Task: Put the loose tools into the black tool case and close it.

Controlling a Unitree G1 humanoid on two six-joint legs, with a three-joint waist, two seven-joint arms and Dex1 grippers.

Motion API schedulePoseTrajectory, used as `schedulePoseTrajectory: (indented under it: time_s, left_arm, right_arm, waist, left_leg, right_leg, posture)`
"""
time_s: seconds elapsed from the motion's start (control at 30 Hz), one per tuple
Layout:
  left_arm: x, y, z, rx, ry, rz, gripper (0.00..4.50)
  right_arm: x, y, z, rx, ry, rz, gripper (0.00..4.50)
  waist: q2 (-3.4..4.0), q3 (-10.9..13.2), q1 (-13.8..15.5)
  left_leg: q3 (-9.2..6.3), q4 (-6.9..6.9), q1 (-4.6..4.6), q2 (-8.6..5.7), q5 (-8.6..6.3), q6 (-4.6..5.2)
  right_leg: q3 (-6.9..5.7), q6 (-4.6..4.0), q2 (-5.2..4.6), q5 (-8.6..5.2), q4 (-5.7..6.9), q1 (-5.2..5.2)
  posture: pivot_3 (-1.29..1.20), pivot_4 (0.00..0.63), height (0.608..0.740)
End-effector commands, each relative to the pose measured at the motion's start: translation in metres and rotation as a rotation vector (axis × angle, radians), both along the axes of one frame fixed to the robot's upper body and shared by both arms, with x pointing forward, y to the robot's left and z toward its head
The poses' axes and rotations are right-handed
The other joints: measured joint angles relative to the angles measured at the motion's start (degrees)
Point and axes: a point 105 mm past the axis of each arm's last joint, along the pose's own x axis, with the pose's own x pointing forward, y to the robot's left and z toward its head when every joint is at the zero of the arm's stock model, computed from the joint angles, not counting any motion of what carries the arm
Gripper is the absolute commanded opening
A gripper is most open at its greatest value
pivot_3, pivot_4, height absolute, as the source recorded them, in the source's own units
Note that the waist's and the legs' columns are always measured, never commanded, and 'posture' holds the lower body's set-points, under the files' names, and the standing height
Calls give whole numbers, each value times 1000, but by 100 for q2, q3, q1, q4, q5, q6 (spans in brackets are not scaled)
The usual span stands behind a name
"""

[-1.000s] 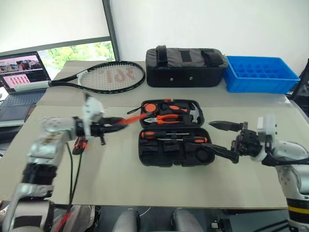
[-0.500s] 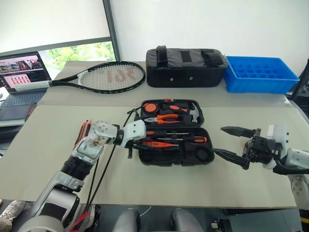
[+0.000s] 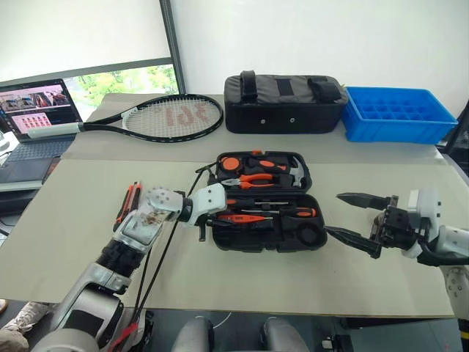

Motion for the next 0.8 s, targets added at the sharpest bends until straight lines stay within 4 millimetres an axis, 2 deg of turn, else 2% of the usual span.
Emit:
schedulePoseTrajectory:
  time_s: [0.03, 0.1, 0.13, 0.23, 0.3, 0.37, 0.5, 0.53, 0.57, 0.73, 0.8]
  left_arm:
    - [6, 3, -9, 57, 0, 8, 516]
    - [8, 3, -8, 61, -11, 3, 1519]
    - [9, 2, -7, 58, -15, 0, 1637]
    - [14, 0, 8, 3, -50, 1, 2796]
    - [10, -3, 27, -81, -52, -17, 3431]
    - [4, -4, 45, -166, -47, -49, 3431]
    - [-3, -7, 62, -270, -27, -80, 3431]
    - [-4, -10, 60, -280, -25, -88, 2903]
    - [-4, -12, 57, -283, -25, -91, 2694]
    - [5, -20, 34, -259, -45, -73, 778]
    - [9, -24, 18, -243, -18, -54, 43]
  right_arm:
    - [-2, 2, 16, -19, -76, 14, 4500]
    - [-2, 2, 16, -19, -76, 13, 4500]
    - [-3, 2, 16, -18, -76, 13, 4500]
    - [-4, 1, 14, -18, -73, 9, 4500]
    - [-4, 2, 14, -16, -73, 9, 4500]
    - [-4, 2, 14, -15, -73, 8, 4500]
    - [-3, 3, 12, -11, -71, 9, 4500]
    - [-2, 3, 11, -10, -70, 11, 4500]
    - [-2, 4, 11, -9, -70, 12, 4500]
    - [0, 6, 11, -6, -75, 19, 4500]
    - [1, 4, 11, -10, -79, 11, 4500]
  waist:
    - [-1, 1, -4]
    - [-1, 1, -4]
    - [-1, 1, -5]
    - [-1, 1, -12]
    - [3, 0, -9]
    - [6, -1, -11]
    - [10, -3, -7]
    - [10, -3, -6]
    - [9, -3, -5]
    - [7, -1, -2]
    - [5, 0, -8]
  left_leg:
    - [0, 0, 0, 0, 0, 0]
    - [-1, 0, 0, 0, 0, 0]
    - [0, 1, 0, 0, 0, 0]
    - [-1, 1, 0, 1, 0, 0]
    - [-1, 2, 0, 0, 0, 0]
    - [-6, 8, -1, 0, 0, 0]
    - [-7, 8, -4, 0, 0, 0]
    - [-7, 8, -3, 0, 0, 0]
    - [-7, 8, -3, 0, 0, 0]
    - [-9, 11, 0, -2, 0, 0]
    - [-10, 11, -2, -2, 0, 0]
  right_leg:
    - [0, 0, 0, 0, 0, 2]
    - [0, 1, 0, 0, 0, 5]
    - [0, 1, 0, -1, 0, 9]
    - [0, 1, 1, -1, 0, 9]
    - [0, 1, 1, -1, 0, 9]
    - [-2, 1, 2, -1, 1, 5]
    - [-1, 1, 2, -1, 0, 6]
    - [-1, 2, 2, -1, -1, 6]
    - [-1, 1, 2, -1, -1, 6]
    - [-1, 1, 2, -1, -3, 11]
    - [-1, 1, 3, -1, -2, 10]
  posture:
    - [0, 150, 707]
    - [0, 150, 707]
    - [0, 150, 707]
    - [0, 150, 707]
    - [0, 150, 707]
    - [0, 150, 707]
    - [0, 150, 707]
    - [0, 150, 707]
    - [0, 150, 707]
    - [0, 150, 707]
    - [0, 150, 707]
